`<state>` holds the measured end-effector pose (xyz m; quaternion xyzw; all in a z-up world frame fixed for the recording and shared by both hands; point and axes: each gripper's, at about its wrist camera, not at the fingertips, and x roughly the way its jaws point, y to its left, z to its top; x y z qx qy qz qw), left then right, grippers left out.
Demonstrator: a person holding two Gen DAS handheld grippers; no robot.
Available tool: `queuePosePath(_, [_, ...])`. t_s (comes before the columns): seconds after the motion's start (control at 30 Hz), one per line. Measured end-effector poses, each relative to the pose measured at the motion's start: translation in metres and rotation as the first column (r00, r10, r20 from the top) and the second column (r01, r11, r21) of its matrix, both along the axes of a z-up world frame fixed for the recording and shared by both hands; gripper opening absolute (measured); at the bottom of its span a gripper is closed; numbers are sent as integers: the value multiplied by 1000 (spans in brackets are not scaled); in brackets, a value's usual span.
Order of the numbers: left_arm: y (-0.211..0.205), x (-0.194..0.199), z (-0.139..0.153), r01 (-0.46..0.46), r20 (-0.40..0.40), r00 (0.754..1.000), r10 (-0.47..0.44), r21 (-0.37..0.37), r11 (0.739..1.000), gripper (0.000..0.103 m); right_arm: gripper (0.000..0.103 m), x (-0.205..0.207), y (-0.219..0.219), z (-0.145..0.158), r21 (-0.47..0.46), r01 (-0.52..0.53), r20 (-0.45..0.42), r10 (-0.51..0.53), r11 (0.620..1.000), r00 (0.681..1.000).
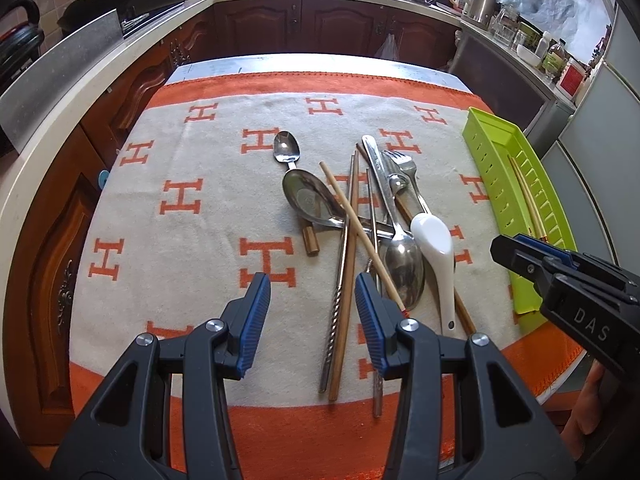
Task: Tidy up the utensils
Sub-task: 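Close the right gripper on a red-banded chopstick in the pile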
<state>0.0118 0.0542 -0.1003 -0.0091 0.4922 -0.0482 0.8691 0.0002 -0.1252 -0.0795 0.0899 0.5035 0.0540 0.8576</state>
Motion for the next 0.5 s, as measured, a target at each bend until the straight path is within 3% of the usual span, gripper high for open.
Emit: queuePosePath(0.5, [49,-1,-22,-105,-58,993,101,-65,992,41,24,3,13,-8,58,-45,-3,45,997,999])
